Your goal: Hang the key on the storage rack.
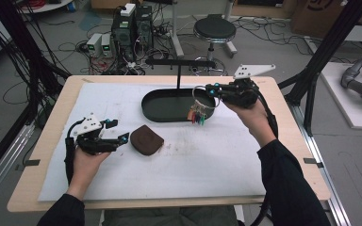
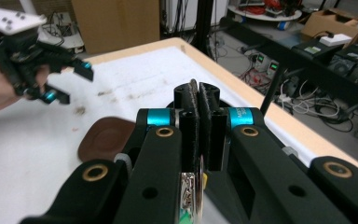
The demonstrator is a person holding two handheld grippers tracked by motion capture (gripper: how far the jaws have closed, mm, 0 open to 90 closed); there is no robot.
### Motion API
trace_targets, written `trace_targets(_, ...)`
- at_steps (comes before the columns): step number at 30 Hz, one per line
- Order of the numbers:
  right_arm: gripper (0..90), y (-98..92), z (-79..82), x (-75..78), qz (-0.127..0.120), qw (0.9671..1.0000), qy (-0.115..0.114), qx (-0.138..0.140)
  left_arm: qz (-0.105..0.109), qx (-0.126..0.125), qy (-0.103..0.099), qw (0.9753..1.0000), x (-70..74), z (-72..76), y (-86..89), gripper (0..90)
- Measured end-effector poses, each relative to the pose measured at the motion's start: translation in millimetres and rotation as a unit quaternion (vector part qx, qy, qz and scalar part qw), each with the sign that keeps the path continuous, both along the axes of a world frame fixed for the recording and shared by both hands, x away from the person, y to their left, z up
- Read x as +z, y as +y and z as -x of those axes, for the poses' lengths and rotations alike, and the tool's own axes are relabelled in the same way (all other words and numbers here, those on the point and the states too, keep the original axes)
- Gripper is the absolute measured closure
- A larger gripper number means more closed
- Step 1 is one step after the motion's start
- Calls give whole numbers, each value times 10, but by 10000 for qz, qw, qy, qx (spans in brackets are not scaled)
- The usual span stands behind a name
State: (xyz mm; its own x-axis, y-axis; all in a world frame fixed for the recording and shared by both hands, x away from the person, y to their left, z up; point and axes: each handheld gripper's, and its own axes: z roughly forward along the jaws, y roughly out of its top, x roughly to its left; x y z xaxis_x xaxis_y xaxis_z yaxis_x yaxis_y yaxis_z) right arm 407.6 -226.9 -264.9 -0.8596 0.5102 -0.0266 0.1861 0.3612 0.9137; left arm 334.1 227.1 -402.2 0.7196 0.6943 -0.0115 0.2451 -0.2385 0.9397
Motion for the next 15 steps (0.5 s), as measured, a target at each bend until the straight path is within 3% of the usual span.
trace_targets(7,881,62,-326,47,18,9996,-41,-296,34,47,-32,10000,11,1,15,283)
trace_targets(15,881,87,-641,-47,139,9974,102,-703,45,66,-19,10000,-2,1,36,283)
